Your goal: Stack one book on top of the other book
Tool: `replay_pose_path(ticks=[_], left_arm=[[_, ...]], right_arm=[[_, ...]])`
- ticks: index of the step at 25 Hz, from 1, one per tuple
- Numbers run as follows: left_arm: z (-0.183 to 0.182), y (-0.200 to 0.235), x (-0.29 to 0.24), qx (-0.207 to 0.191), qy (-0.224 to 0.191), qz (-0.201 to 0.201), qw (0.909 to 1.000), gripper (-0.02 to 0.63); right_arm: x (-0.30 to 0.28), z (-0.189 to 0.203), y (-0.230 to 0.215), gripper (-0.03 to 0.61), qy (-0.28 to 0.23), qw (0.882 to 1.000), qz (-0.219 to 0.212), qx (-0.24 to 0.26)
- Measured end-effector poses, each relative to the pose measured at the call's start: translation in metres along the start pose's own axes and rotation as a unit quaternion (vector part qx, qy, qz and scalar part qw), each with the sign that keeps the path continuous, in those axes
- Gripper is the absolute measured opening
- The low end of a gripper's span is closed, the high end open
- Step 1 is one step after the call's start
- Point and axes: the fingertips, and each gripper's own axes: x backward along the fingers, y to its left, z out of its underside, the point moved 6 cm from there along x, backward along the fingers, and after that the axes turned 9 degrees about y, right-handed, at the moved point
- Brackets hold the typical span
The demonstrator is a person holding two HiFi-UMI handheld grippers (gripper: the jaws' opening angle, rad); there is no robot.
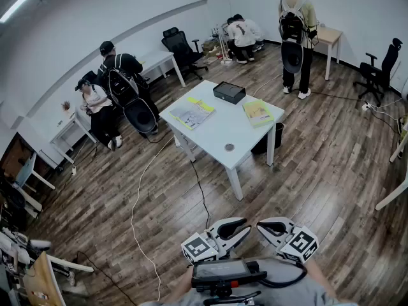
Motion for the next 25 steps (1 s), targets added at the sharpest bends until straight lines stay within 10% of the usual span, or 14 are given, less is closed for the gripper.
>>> replay_pose_path(ticks=[25], left_arm=[[0.005, -0.025, 0.006, -0.002, 0.005, 0.005, 1.0, 0.02]], right_arm=[[0.016, 0.001, 0.02, 0.031, -0.016, 1.0, -0.012, -0.012]])
